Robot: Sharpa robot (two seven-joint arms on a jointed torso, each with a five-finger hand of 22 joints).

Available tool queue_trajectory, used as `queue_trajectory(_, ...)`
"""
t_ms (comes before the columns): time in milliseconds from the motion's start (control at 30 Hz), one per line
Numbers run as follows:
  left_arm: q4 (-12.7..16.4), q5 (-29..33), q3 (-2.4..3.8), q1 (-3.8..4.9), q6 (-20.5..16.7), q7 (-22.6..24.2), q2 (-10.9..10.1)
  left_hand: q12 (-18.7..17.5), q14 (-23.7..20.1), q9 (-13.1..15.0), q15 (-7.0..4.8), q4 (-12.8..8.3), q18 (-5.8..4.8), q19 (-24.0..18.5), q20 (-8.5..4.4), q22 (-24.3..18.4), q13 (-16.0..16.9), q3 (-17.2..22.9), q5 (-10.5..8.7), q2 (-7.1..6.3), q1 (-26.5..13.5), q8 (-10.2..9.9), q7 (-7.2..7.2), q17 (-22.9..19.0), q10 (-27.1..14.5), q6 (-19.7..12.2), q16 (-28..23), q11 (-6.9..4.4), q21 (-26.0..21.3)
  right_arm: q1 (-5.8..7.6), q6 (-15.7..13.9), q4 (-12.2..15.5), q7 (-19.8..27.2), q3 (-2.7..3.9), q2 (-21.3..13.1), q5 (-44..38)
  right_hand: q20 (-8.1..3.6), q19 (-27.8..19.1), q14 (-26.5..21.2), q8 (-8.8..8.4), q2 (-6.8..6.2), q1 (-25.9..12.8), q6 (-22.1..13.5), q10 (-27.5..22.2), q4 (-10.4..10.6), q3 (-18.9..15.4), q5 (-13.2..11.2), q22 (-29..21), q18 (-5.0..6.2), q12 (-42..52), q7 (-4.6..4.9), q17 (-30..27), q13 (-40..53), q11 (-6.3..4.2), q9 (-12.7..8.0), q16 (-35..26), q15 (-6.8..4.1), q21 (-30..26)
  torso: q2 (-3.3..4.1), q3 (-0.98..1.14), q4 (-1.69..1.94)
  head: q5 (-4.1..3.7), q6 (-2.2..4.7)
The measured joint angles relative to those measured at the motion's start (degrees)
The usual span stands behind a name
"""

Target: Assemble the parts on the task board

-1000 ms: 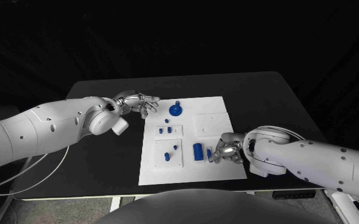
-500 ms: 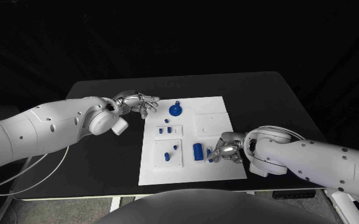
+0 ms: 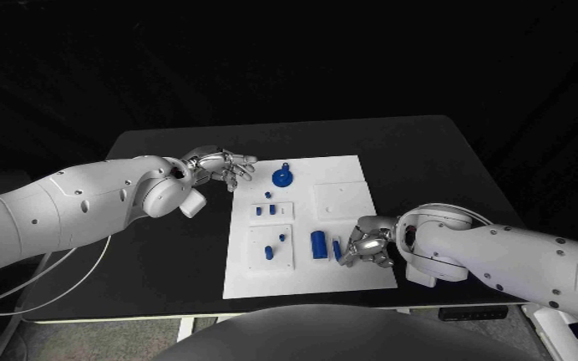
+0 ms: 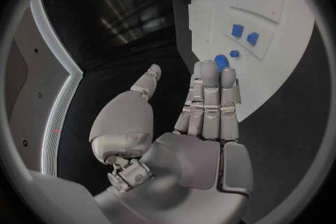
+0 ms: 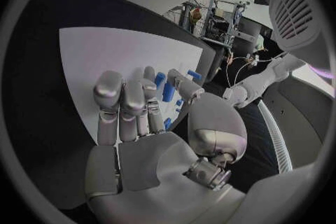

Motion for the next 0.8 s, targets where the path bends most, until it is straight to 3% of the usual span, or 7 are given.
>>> queue_trajectory(533, 0.0, -0.1, 0.0, 0.0, 0.1, 0.0, 0.0, 0.0, 0.0, 0.0, 0.0, 0.0, 0.0, -0.1, 0.08, 0.0, 0.0, 0.0, 0.0, 0.0, 0.0, 0.0, 0.0, 0.0, 0.0, 0.0, 0.0, -0.03, 0.0, 0.0, 1.2, -0.8, -0.1, 0.01, 0.6, -0.1, 0.29, -0.1, 0.0, 0.0, 1.45, 1.0, 0.2, 0.0, -0.3, 0.0, 0.0, -0.1, 0.01, 0.0, 0.2, 0.0, 0.0, 0.0, -0.1, 0.0, 0.0, 0.0, 0.02, -0.02, 0.04, -0.04, 0.0)
queue_trajectory(800, 0.0, -0.1, 0.0, 0.0, 0.1, 0.0, 0.1, 0.0, 0.0, -0.1, 0.0, 0.0, 0.0, -0.1, 0.08, 0.0, 0.0, 0.0, 0.0, 0.0, 0.0, 0.0, 0.0, 0.0, 0.0, 0.0, 0.0, -0.04, 0.0, 0.0, 0.2, -1.5, -2.0, 0.01, 1.3, -0.4, 0.29, -0.1, 0.0, 0.0, 2.29, 0.9, 0.2, 0.0, 0.8, 0.6, 0.0, -0.1, 0.0, 0.0, 0.19, 0.2, 0.0, 0.0, -0.2, 0.0, 0.01, 0.0, 0.02, -0.03, 0.04, -0.08, 0.0)
